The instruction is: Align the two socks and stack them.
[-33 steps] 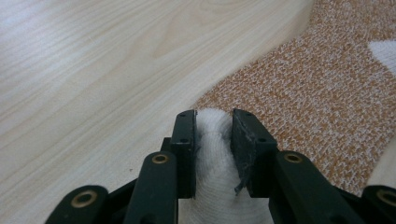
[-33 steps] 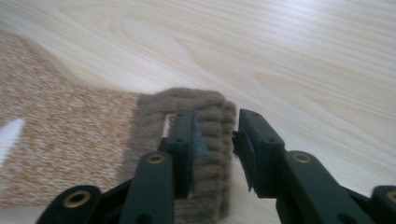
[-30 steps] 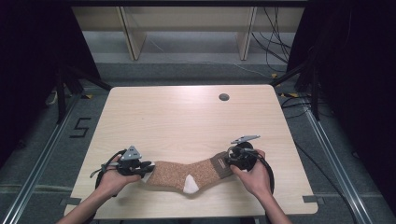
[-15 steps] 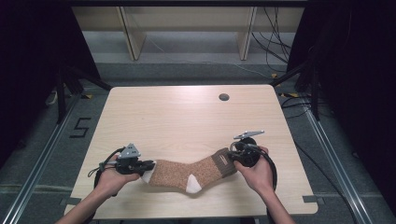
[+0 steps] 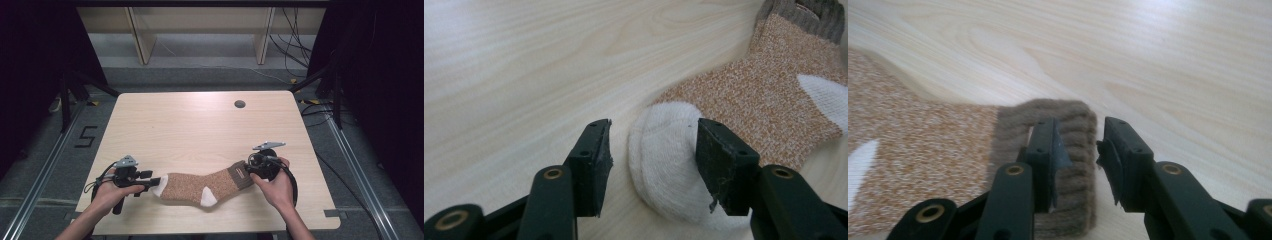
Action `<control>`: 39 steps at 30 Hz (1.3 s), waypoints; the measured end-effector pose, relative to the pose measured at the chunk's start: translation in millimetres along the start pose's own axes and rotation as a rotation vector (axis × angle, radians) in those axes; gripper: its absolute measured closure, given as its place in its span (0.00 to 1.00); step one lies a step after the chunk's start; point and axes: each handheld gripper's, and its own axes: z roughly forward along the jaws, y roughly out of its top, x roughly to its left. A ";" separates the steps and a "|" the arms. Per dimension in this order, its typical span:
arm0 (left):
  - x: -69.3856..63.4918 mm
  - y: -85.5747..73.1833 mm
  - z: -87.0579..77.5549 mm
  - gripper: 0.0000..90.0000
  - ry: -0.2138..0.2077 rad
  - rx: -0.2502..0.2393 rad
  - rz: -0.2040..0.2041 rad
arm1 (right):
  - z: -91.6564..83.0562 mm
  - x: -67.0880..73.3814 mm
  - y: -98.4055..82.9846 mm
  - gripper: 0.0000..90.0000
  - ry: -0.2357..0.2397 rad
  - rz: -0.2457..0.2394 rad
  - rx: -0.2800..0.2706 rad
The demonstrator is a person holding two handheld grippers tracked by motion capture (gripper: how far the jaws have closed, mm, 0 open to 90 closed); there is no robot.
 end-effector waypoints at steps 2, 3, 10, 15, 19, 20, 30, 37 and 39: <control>-0.7 -0.8 5.4 0.58 -0.029 0.029 -0.001 | 1.6 8.4 -1.8 0.81 -0.001 -0.069 0.014; -1.3 -0.8 7.6 0.59 -0.031 0.037 0.002 | 3.1 9.8 -2.8 0.82 -0.007 -0.083 0.027; -3.0 0.8 15.0 0.66 -0.027 0.079 0.016 | 18.8 5.5 -11.9 0.87 -0.043 -0.160 0.073; -1.4 1.9 17.3 0.81 -0.048 0.087 0.020 | 21.4 1.4 -15.5 0.89 -0.019 -0.113 0.070; -4.2 3.8 16.4 0.87 -0.031 0.088 0.030 | 23.3 -2.2 -17.2 0.89 0.008 -0.107 0.052; -3.7 4.4 15.8 0.88 -0.040 0.084 0.017 | 22.1 -1.6 -17.7 0.89 -0.002 -0.095 0.054; -1.7 26.5 -4.2 0.90 -0.105 -0.006 -0.047 | 25.2 -2.3 -16.4 0.88 0.015 -0.066 0.041; -7.9 44.3 -15.8 0.90 -0.122 -0.066 -0.031 | 26.4 -1.1 -15.3 0.88 0.029 -0.037 0.040; -10.2 48.4 -17.4 0.90 -0.122 -0.072 -0.032 | 26.8 -1.2 -15.0 0.88 0.030 -0.045 0.037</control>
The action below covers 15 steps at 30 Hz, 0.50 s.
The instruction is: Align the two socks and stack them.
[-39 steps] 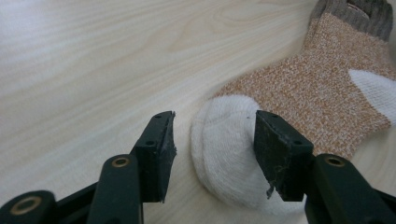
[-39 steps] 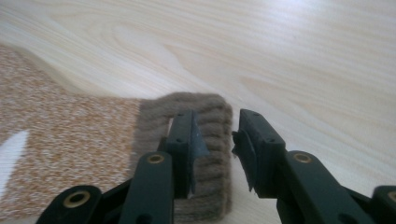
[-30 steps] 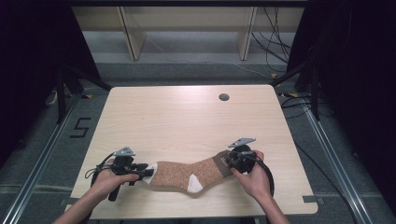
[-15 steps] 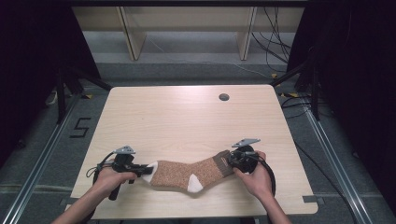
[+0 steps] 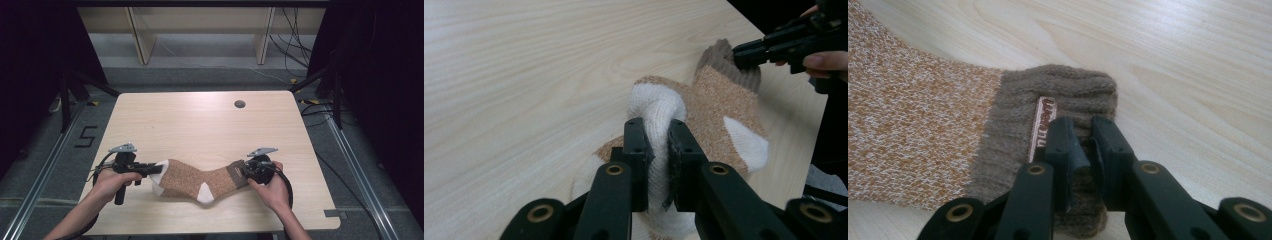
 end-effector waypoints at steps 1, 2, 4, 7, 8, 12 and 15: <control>-0.8 1.7 0.2 0.90 -0.006 -0.006 0.005 | 0.3 -0.1 0.1 0.88 0.001 0.000 -0.002; -1.7 3.8 -0.2 0.90 -0.005 0.006 0.014 | 0.4 0.2 0.2 0.88 0.003 0.006 -0.001; -3.0 4.0 1.2 0.90 0.012 0.014 0.026 | 0.7 0.1 0.4 0.88 0.006 0.003 -0.001; 1.2 -0.9 3.7 0.89 0.028 0.033 0.011 | 0.2 -0.1 -0.1 0.88 0.003 0.000 -0.004; 2.4 -2.2 4.3 0.89 0.022 0.036 0.002 | 0.3 -0.2 -0.2 0.88 0.002 -0.004 -0.004; 6.9 -7.9 9.4 0.88 0.006 0.108 0.029 | 0.2 0.4 1.1 0.88 -0.001 -0.010 0.007; 18.1 -22.6 21.8 0.80 0.082 0.178 0.027 | 0.4 0.9 2.5 0.87 -0.001 -0.004 0.013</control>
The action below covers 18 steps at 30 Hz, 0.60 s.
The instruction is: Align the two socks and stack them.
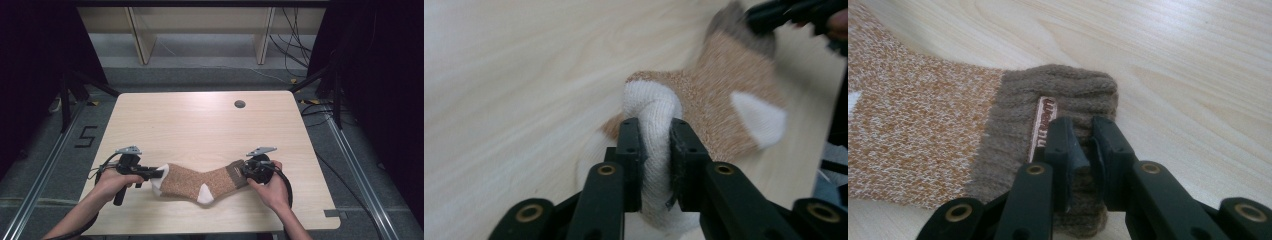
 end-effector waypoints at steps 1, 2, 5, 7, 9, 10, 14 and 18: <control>3.3 -3.7 4.5 0.77 0.010 0.017 -0.008 | 0.0 -0.3 0.3 0.87 -0.001 -0.005 -0.001; 5.2 -6.3 7.6 0.72 0.035 0.017 -0.006 | 0.0 -0.2 0.3 0.87 -0.001 -0.004 -0.001; 5.5 -6.9 10.0 0.60 0.060 0.030 0.042 | -0.1 -0.1 0.4 0.86 0.002 -0.001 0.002; 4.5 -5.8 10.9 0.55 0.048 0.027 0.029 | 0.9 -0.2 1.1 0.86 0.007 -0.001 -0.001; 5.1 -6.1 11.4 0.51 0.030 0.018 -0.005 | -0.1 -1.2 2.4 0.86 0.007 -0.009 0.019; 5.9 -6.1 10.9 0.51 0.006 0.014 -0.020 | -0.1 -1.2 2.4 0.86 0.007 -0.009 0.019; 1.9 -4.8 9.0 0.46 -0.024 -0.014 -0.036 | 0.4 -1.2 1.3 0.86 0.012 -0.010 0.010; 0.7 -9.5 17.2 0.40 -0.028 0.039 -0.034 | 0.2 -1.1 1.7 0.86 0.012 -0.018 0.015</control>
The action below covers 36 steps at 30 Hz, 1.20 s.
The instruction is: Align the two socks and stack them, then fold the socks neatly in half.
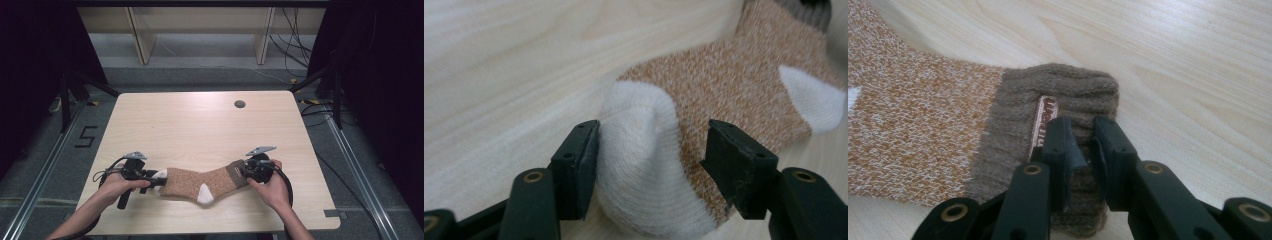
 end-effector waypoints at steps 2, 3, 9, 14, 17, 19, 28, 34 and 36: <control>0.0 -1.0 0.7 0.39 0.002 -0.008 -0.002 | 0.0 0.5 -0.4 0.86 -0.005 0.001 -0.002; -0.6 -1.9 1.1 0.40 0.011 -0.016 0.000 | -0.1 0.6 -0.7 0.86 -0.004 0.003 0.000; 0.5 -7.0 1.6 0.65 -0.021 -0.012 -0.055 | 0.7 0.5 -1.1 0.86 -0.005 0.005 -0.001; 1.5 -6.9 -1.4 0.77 -0.047 -0.050 -0.113 | 2.1 0.6 -2.9 0.86 -0.007 0.003 -0.024; 0.7 -1.0 -9.7 0.78 -0.070 -0.081 -0.107 | 1.0 0.2 -2.4 0.86 0.003 0.003 -0.009; -1.6 4.8 -16.6 0.78 -0.081 -0.104 -0.100 | 1.0 0.5 -2.1 0.86 0.002 0.008 -0.006; -9.8 26.8 -39.0 0.78 -0.079 -0.180 -0.074 | 5.1 4.4 1.1 0.85 0.011 0.002 -0.021; -11.6 27.9 -41.8 0.78 -0.082 -0.189 -0.068 | 6.8 7.6 2.0 0.85 0.006 -0.002 -0.023; -13.0 29.4 -43.2 0.78 -0.079 -0.194 -0.063 | 7.1 8.0 2.5 0.85 0.014 0.013 -0.025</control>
